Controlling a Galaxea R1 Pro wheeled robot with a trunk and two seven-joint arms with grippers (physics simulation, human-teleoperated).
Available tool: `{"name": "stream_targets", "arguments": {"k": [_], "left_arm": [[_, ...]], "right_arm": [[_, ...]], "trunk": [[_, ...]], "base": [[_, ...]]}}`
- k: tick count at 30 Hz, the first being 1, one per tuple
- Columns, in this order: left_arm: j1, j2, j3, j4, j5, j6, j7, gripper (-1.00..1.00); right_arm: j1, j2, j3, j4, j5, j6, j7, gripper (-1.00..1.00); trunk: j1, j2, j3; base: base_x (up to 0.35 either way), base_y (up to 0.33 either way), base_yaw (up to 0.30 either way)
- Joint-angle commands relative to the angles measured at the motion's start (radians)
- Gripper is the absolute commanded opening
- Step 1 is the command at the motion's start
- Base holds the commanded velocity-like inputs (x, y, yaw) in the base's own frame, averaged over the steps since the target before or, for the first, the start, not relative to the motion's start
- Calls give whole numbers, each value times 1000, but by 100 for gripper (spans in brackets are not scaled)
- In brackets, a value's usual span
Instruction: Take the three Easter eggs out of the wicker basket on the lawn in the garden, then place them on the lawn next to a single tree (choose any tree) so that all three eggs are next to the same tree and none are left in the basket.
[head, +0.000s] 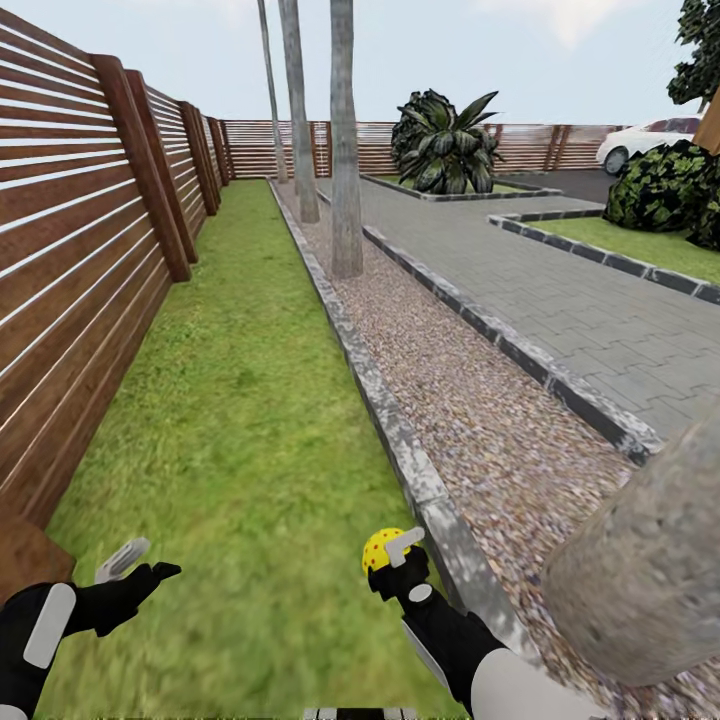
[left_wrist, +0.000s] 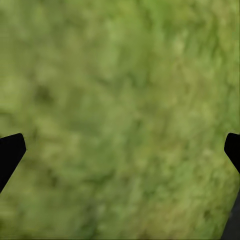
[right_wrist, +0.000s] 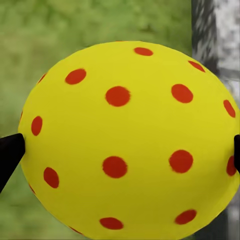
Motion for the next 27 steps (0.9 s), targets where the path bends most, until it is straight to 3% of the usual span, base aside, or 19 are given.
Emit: {"name": "stream_targets", "arguments": {"k": [1,8,16,19,27], "left_arm": [[-1,0,3,0,-8,5,-9,100],[-1,-1,4,0,-8,5,-9,100],[-1,-1,4,-1,-8,5,-9,100],[-1,-1,4,-1,-8,5,-10,100],[-1,-2,3,0,-8,5,-10,100]], "right_arm": [[-1,0,7,-2,-3,3,-8,-100],[-1,0,7,-3,-4,-2,-65,-100],[-1,0,7,-3,-5,0,-77,-100],[-1,0,7,-4,-4,-1,-123,-100],[-20,0,5,-21,-3,-2,-132,-100]], "trunk": [[0,-1,-5],[3,-2,-32],[7,-4,-63],[8,-5,-74],[12,-7,-105]], "base": [[0,0,0],[0,0,0],[0,0,0],[0,0,0],[0,0,0]]}}
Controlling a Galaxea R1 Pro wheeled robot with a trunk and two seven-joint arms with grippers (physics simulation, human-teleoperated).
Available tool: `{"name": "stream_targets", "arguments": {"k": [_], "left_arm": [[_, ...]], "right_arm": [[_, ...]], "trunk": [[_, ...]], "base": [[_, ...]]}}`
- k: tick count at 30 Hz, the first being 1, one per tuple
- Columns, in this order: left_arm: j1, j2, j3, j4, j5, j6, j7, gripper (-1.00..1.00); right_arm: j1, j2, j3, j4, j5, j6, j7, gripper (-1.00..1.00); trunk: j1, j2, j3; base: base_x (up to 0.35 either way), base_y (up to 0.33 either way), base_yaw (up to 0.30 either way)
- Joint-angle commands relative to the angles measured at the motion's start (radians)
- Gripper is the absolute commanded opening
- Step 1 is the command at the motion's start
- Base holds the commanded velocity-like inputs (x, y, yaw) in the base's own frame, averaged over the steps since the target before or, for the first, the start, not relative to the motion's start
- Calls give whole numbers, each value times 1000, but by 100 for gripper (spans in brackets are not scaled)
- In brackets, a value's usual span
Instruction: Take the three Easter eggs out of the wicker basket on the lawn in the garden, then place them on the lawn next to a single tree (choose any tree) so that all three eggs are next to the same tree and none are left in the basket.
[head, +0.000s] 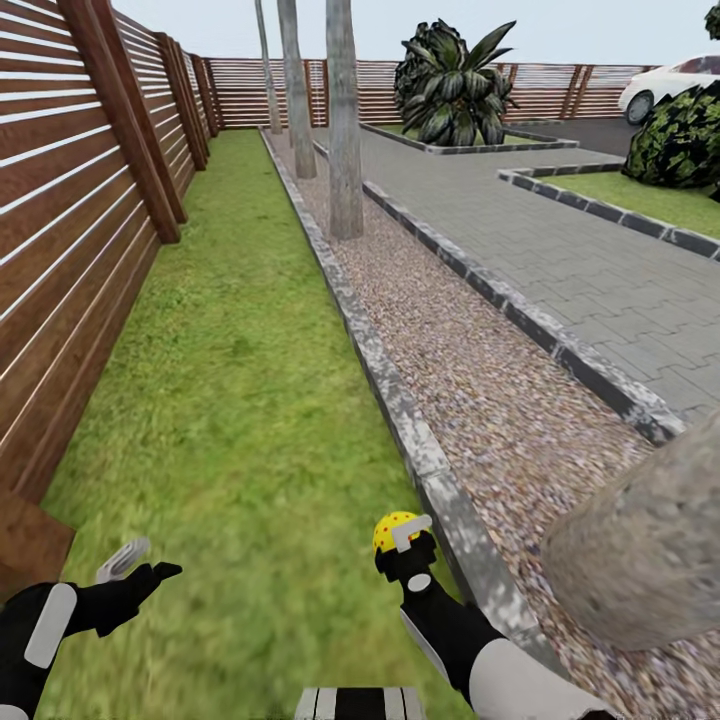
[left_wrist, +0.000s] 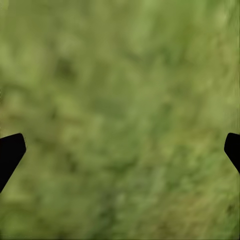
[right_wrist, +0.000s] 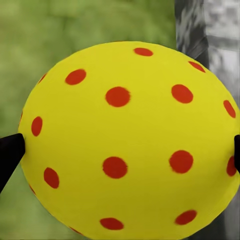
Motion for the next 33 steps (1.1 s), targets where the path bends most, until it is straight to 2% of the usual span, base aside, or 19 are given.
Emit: {"name": "stream_targets", "arguments": {"k": [1,13,33], "left_arm": [[-1,-1,3,0,-8,5,-9,100],[0,-7,-1,1,-8,5,-9,100],[0,-8,-2,1,-8,5,-9,100]], "right_arm": [[-2,0,7,0,-3,6,-8,-100],[-98,0,8,48,-6,15,-8,-100],[-105,0,15,45,-2,10,4,-100]], "trunk": [[0,-1,-5],[6,-3,-51],[15,-8,-128]], "base": [[0,0,0],[0,0,0],[0,0,0]]}}
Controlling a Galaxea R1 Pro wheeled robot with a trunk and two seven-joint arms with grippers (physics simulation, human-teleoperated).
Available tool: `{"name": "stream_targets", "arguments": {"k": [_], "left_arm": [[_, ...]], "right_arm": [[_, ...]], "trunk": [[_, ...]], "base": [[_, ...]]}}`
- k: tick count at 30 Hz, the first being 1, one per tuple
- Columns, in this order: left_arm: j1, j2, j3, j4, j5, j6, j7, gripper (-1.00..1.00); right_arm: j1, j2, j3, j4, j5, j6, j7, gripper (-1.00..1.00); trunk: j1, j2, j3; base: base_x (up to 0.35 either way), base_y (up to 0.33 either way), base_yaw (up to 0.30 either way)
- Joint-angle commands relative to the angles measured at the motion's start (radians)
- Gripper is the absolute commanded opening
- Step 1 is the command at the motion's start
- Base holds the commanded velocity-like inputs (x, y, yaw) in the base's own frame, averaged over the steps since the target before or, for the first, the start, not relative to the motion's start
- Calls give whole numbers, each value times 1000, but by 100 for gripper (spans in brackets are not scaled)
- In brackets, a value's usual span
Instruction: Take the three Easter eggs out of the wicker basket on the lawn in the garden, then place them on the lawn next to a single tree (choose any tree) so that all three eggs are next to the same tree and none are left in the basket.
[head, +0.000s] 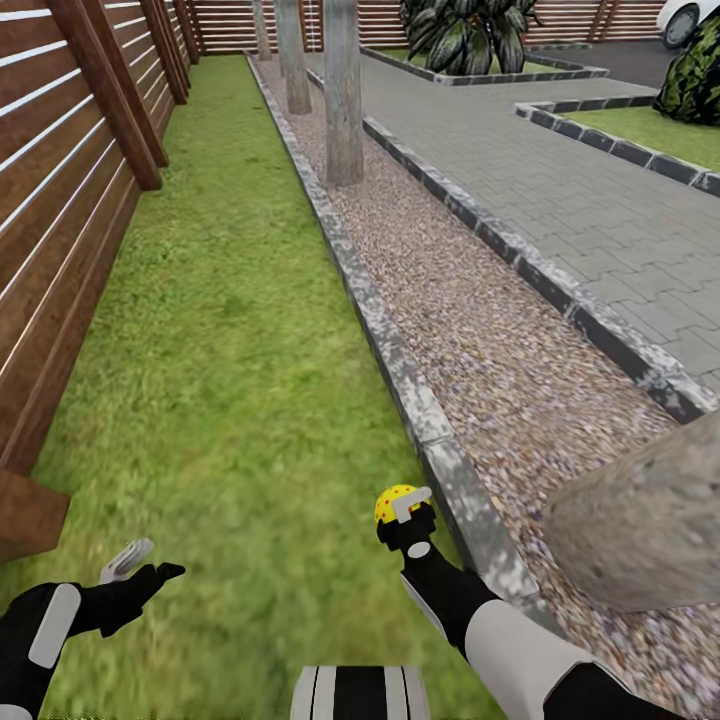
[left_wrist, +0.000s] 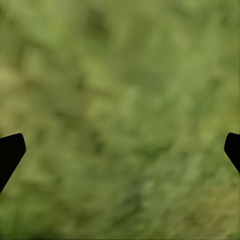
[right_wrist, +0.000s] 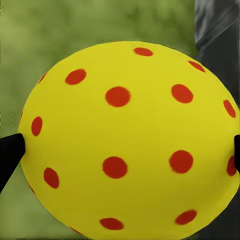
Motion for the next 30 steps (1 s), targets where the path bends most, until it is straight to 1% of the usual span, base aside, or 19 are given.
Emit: {"name": "stream_targets", "arguments": {"k": [1,5,9,11,19,25,27,30], "left_arm": [[0,-1,3,0,-8,5,-9,100],[-1,-1,3,0,-8,5,-9,100],[0,-1,3,0,-9,5,-9,100],[0,-6,3,0,-10,5,-9,100],[0,-7,3,0,-10,5,-9,100],[0,-7,2,0,-10,5,-9,100],[6,0,7,0,-7,0,-16,100],[14,2,8,0,-7,0,-16,100]], "right_arm": [[-1,0,10,-1,-3,9,-8,-100],[-3,0,15,-5,-3,20,-8,-100],[-21,0,16,-6,-4,39,-8,-100],[-36,0,16,-6,-4,48,-8,-100],[-55,0,16,-6,-6,50,-8,-100],[-56,0,16,-12,-5,36,-8,-100],[-58,0,16,-30,18,36,-6,-100],[-63,0,15,-47,2,32,11,-100]], "trunk": [[0,-1,-5],[2,-1,-20],[4,-2,-36],[5,-3,-43],[8,-5,-74],[11,-6,-97],[11,-6,-97],[11,-6,-97]], "base": [[0,0,0],[0,0,0],[0,0,0],[0,0,0],[0,0,0],[0,0,0],[0,0,0],[0,0,0]]}}
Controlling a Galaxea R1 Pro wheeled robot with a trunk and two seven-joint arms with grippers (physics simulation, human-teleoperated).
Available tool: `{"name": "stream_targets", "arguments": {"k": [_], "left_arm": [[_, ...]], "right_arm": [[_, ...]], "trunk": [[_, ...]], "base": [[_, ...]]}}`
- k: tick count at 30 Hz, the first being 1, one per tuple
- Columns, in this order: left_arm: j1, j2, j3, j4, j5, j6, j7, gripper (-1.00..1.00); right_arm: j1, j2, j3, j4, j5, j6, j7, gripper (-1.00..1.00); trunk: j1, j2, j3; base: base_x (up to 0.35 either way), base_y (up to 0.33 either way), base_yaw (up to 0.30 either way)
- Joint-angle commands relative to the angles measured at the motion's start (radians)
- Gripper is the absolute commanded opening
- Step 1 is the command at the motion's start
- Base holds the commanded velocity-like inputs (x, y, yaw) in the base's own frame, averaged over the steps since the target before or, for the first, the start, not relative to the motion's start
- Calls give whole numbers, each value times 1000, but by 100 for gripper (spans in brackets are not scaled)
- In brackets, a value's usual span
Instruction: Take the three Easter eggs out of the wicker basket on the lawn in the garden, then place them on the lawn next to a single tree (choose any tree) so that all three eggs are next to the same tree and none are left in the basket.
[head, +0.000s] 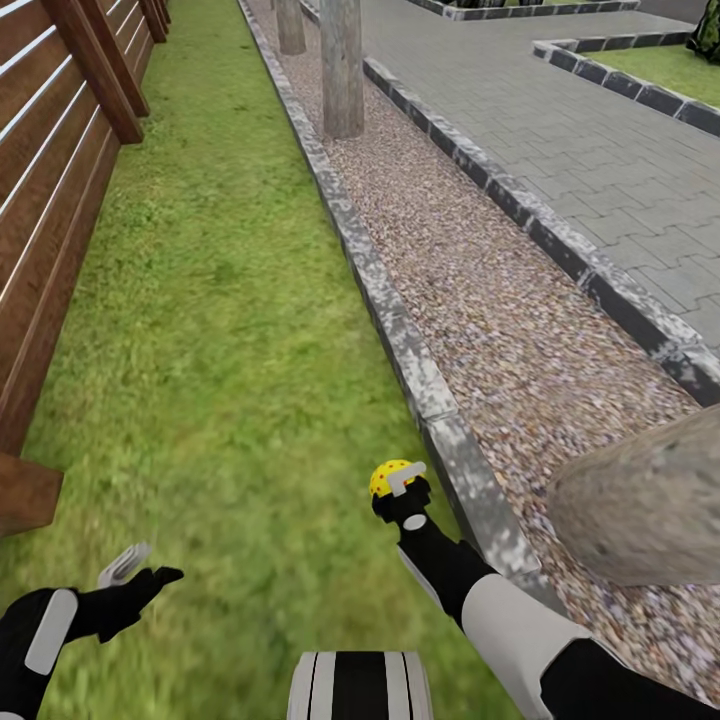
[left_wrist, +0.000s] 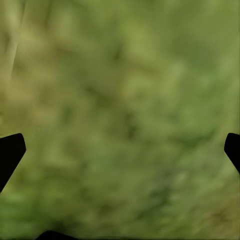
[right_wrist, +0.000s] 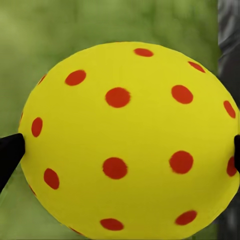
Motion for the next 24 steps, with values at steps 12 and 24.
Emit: {"name": "stream_targets", "arguments": {"k": [12,24], "left_arm": [[2,1,4,-1,-8,5,-11,100],[2,1,4,-1,-8,6,-11,100]], "right_arm": [[1,0,7,-68,-69,27,-1,-100],[1,0,1,-12,-112,84,-7,-100]], "trunk": [[0,0,-1],[0,0,-1]], "base": [[0,0,0],[0,0,0]]}}
